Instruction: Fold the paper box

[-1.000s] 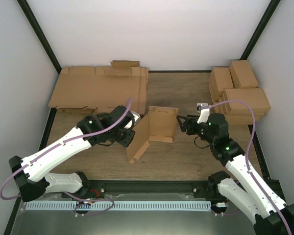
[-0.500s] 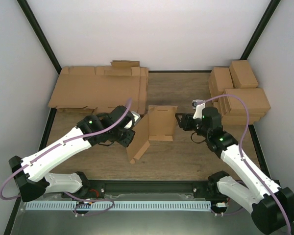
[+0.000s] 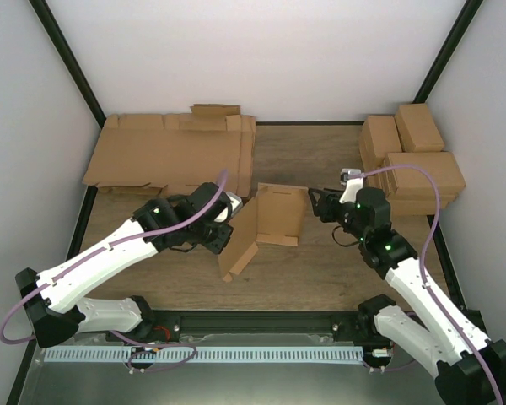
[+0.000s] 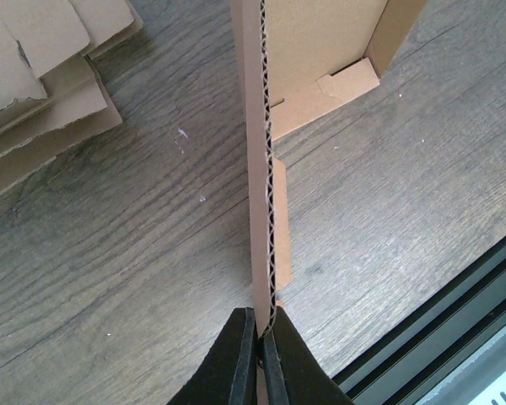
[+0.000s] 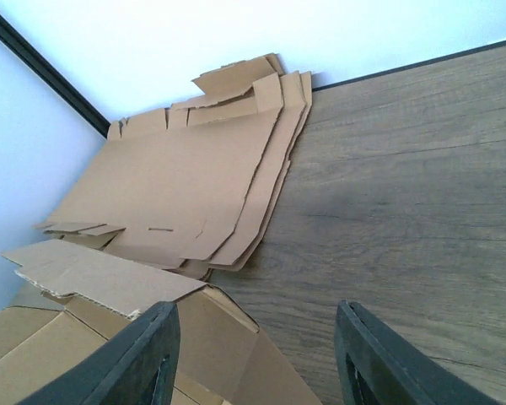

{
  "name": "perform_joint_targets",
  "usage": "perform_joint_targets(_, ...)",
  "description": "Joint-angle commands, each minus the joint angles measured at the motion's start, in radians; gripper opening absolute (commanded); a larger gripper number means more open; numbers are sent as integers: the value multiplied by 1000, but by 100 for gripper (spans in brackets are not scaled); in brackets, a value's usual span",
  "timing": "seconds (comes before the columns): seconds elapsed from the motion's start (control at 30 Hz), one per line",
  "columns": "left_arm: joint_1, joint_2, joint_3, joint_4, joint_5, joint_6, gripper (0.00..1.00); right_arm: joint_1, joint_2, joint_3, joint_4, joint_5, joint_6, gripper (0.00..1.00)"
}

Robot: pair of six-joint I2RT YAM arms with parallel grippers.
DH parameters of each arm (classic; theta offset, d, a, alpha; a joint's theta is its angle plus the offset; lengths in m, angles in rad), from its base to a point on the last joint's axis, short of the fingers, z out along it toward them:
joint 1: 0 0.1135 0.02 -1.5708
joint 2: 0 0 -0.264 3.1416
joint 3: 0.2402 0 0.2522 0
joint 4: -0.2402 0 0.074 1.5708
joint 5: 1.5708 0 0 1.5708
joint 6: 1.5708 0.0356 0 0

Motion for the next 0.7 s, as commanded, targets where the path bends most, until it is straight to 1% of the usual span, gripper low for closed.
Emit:
perform_joint_targets(0.0, -9, 9, -3, 11, 2, 14, 4, -4, 23, 28, 17, 4, -10, 52)
perform_joint_targets(0.33, -14, 10, -7, 11, -1, 16, 4, -4, 146, 42, 30, -136, -36, 53)
perform_joint_targets(0.47, -18, 10, -3, 10, -6, 17, 4, -4, 164, 45, 10, -144, -47, 53)
perform_joint_targets(0.67, -20, 15, 4, 3, -18, 22, 4, -4, 124, 32, -31, -110, -62, 53)
